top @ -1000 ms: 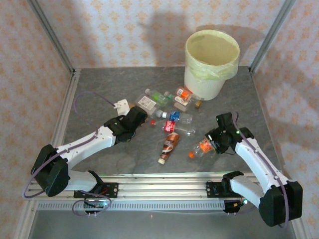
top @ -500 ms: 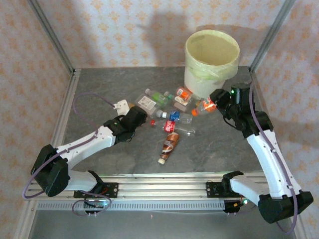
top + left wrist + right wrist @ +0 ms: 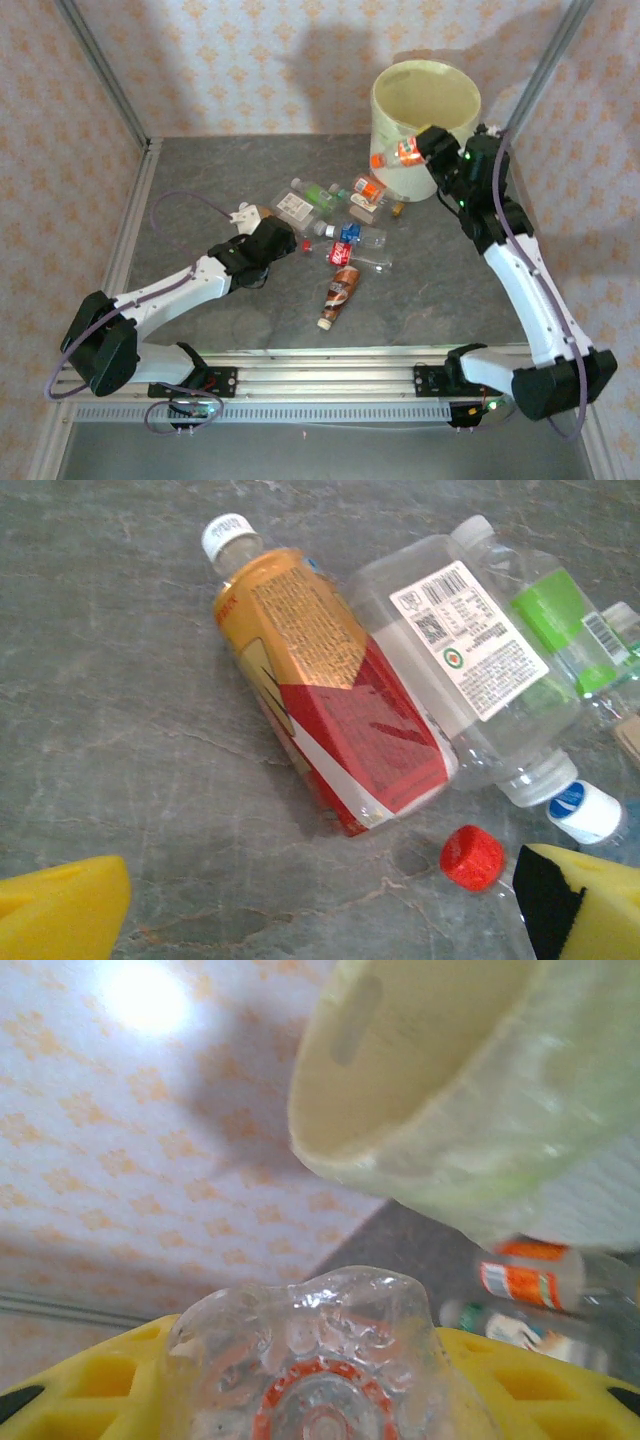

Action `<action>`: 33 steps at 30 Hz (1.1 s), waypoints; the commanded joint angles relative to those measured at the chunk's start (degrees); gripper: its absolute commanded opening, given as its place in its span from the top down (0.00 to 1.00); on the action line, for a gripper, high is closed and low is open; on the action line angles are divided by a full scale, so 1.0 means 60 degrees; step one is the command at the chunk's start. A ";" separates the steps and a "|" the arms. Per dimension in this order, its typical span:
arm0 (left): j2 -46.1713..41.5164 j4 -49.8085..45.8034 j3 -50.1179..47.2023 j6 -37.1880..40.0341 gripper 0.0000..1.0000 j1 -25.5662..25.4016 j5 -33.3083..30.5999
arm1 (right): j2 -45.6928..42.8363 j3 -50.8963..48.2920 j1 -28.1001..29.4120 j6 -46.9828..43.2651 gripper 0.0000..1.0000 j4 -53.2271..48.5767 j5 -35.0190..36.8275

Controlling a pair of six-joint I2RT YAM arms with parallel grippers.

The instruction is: Put the plastic bottles in the bin

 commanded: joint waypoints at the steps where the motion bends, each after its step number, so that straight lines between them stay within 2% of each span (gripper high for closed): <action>1: -0.0086 0.0235 -0.0096 -0.0071 0.00 0.0045 0.0292 | 0.0795 0.0979 -0.0038 -0.0562 0.61 0.1846 0.0547; 5: -0.0145 0.0362 -0.0252 -0.0191 0.00 0.0013 0.0354 | 0.2019 0.2049 -0.0281 -0.0780 0.61 0.2548 0.0877; 8: -0.0252 0.0661 -0.0494 -0.0093 0.00 0.0012 0.0583 | 0.2798 0.2779 -0.0435 -0.1171 0.60 0.2543 0.1706; 16: -0.1027 0.1768 -0.1259 0.1138 0.00 -0.0136 0.1650 | 0.4184 0.3463 -0.1363 -0.0287 0.60 0.3029 0.2009; 22: -0.1507 0.1385 -0.1358 0.2172 0.00 -0.1133 0.1662 | 0.5231 0.4431 -0.1517 -0.0283 0.59 0.2395 0.2186; 28: -0.1306 0.1475 -0.1365 0.2313 0.00 -0.1971 0.2282 | 0.6299 0.5422 -0.1512 -0.0074 0.59 0.2115 0.2539; 33: -0.1051 0.1427 -0.1336 0.2445 0.00 -0.2612 0.2580 | 0.7211 0.6335 -0.1518 0.0266 0.58 0.1555 0.2305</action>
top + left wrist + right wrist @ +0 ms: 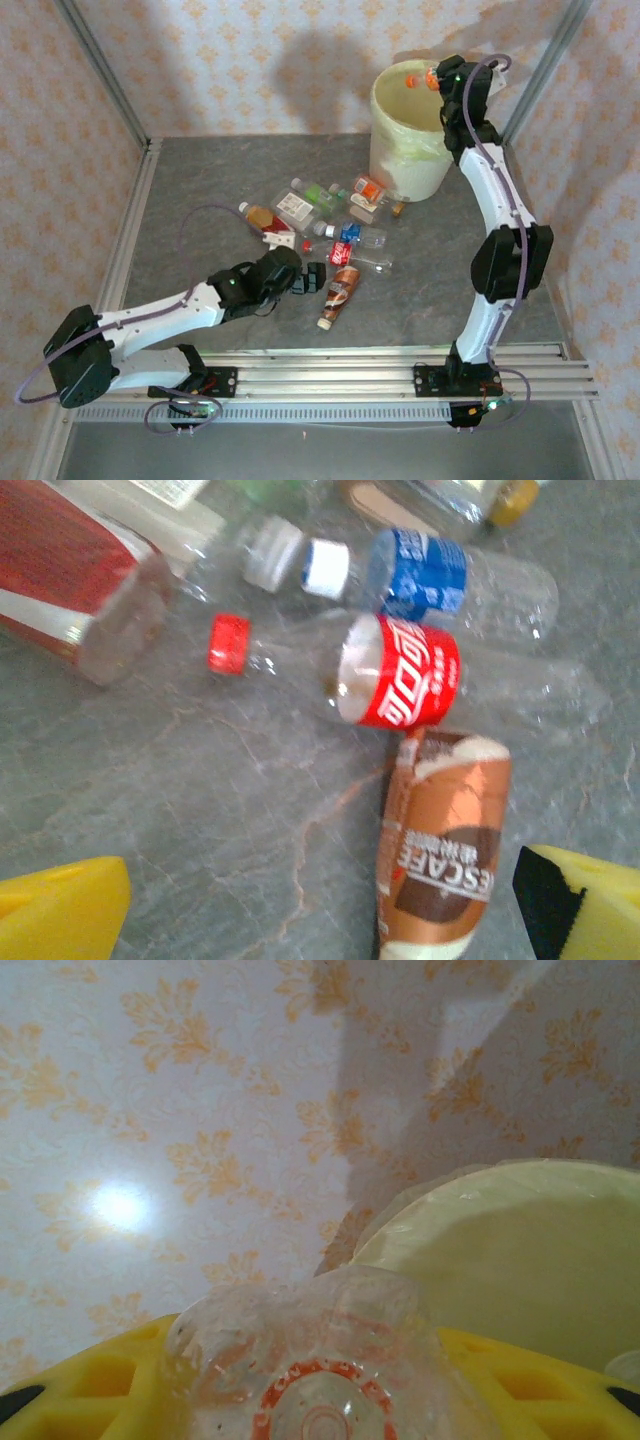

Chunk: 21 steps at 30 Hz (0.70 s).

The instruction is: Put the plastic bottles in the bin

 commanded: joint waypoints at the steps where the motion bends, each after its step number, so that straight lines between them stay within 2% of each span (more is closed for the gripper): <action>1: 0.0230 -0.0008 -0.0015 0.0325 0.00 -0.0443 0.0227 | 0.0545 0.0774 0.0010 0.0339 0.56 -0.0526 -0.0039; 5: 0.0758 -0.0682 0.0545 0.0787 0.00 -0.1039 -0.0138 | 0.1250 0.1829 0.0008 0.0383 0.42 -0.1385 -0.0035; 10: 0.1373 -0.0473 0.0806 0.0946 0.00 -0.1351 0.0021 | 0.1818 0.2912 0.0010 0.1311 0.21 -0.3133 0.1312; 13: 0.1639 -0.0322 0.0896 0.0961 0.00 -0.1486 0.0111 | 0.1712 0.2918 0.0017 0.1360 0.11 -0.3323 0.1517; 21: 0.2068 -0.0457 0.1073 0.1504 0.00 -0.1774 0.0237 | 0.1160 0.2822 0.0013 0.0569 0.08 -0.3574 0.1310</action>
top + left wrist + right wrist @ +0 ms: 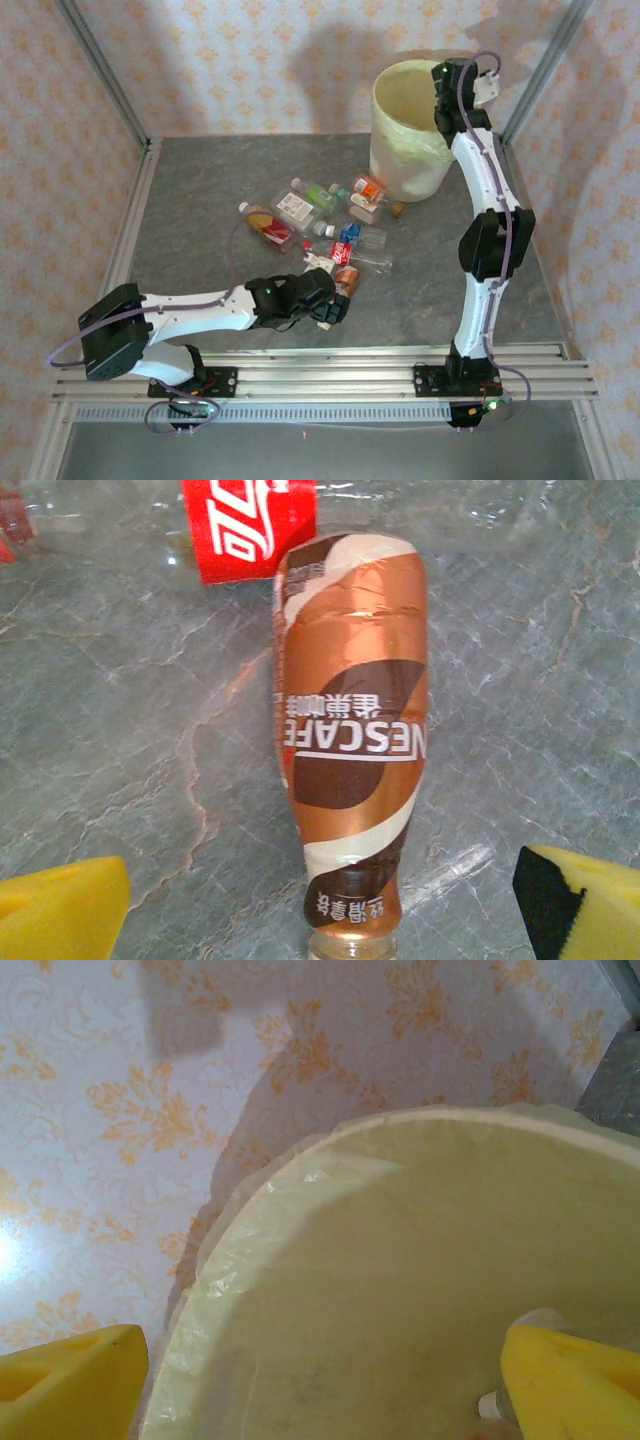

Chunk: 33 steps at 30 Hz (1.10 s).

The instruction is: Put the plastic bottles in the bin

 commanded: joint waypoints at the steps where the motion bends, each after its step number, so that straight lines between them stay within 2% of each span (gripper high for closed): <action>1: 0.0175 -0.0207 0.0313 0.0510 0.00 -0.0172 -0.0039 | -0.0739 0.0222 -0.0001 -0.0633 0.07 -0.0350 0.0001; 6: 0.0850 -0.0619 0.0669 0.0313 0.00 -0.0361 -0.0300 | -0.1592 -0.0164 0.0133 -0.1677 0.01 -0.0312 -0.0337; 9: 0.1412 -0.0779 0.1005 0.0269 0.00 -0.0613 -0.0449 | -0.2241 -0.0522 0.0286 -0.2634 0.01 -0.0224 -0.0653; 15: 0.2340 -0.1383 0.1720 -0.0014 0.01 -0.0909 -0.1515 | -0.3889 -0.1940 0.0413 -0.4428 0.01 -0.0306 -0.1613; 22: 0.2918 -0.1650 0.1959 -0.0286 0.06 -0.0899 -0.1947 | -0.6765 -0.5564 0.0424 -0.6108 0.01 0.0394 -0.3492; 31: 0.3577 -0.1850 0.2234 -0.0670 0.15 -0.0902 -0.2383 | -1.0182 -0.9791 0.0434 -0.6439 0.01 0.1135 -0.3740; 33: 0.3692 -0.1950 0.2233 -0.0854 0.22 -0.0908 -0.2518 | -1.0711 -1.0532 0.0427 -0.6418 0.01 0.1277 -0.3818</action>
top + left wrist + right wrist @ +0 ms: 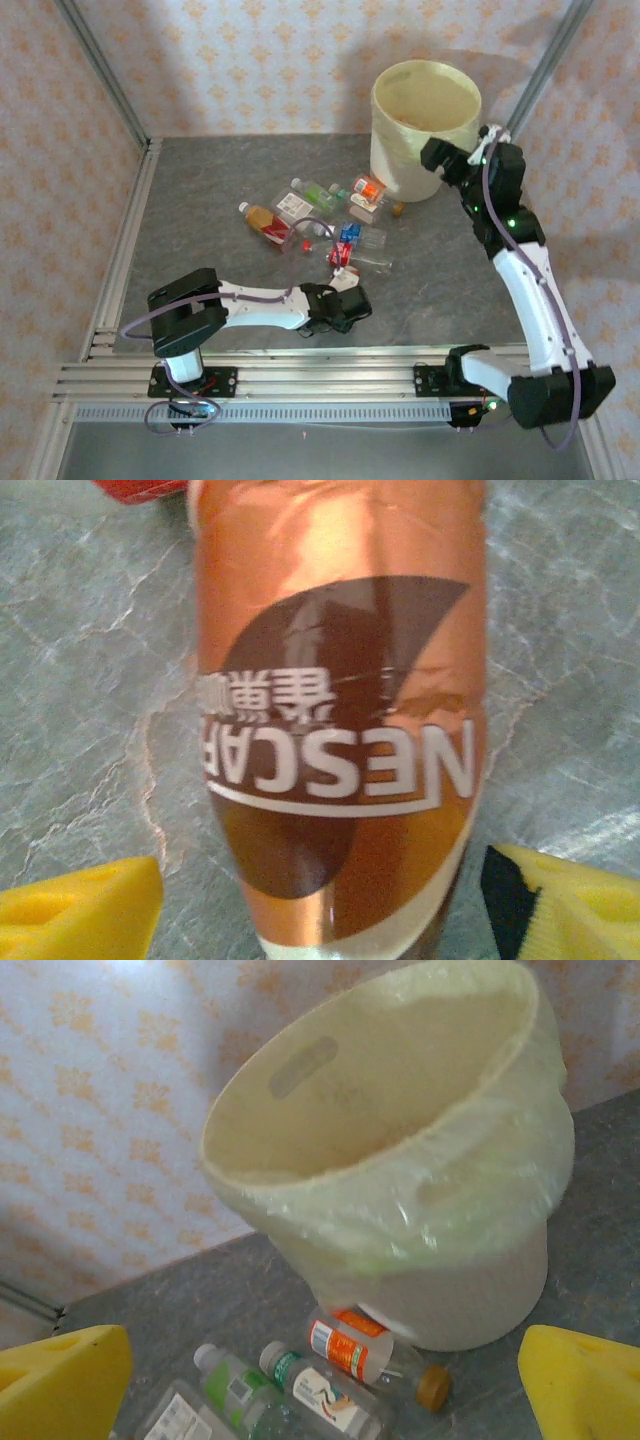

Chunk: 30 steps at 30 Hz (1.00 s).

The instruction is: Put the plastic bottles in the bin

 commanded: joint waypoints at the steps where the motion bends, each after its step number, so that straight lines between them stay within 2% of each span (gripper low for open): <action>1: 0.0237 -0.0474 0.0216 -0.0416 0.27 -0.0002 -0.0710 | -0.0846 -0.0982 0.0005 -0.0250 0.01 0.0685 -0.0338; 6: 0.0498 -0.0638 0.0306 -0.0483 0.29 0.0002 -0.0776 | -0.1401 -0.2120 0.0005 0.0372 0.01 0.0905 -0.0345; 12: 0.0764 -0.0608 0.0343 -0.0325 0.35 0.0005 -0.0730 | -0.1405 -0.2416 0.0005 0.0717 0.01 0.0464 -0.0412; 20: 0.1167 -0.0789 0.0484 -0.0281 0.44 0.0085 -0.0627 | -0.1288 -0.2541 0.0006 0.1086 0.01 0.0933 -0.0174; 25: 0.0750 -0.0479 0.0194 -0.0273 0.54 0.0093 -0.0542 | -0.1198 -0.2548 0.0004 0.1134 0.01 0.0822 -0.0203; 30: -0.0306 0.0442 -0.0553 -0.0152 0.58 0.0094 -0.0493 | -0.1186 -0.2665 0.0005 0.1114 0.01 0.0926 -0.0348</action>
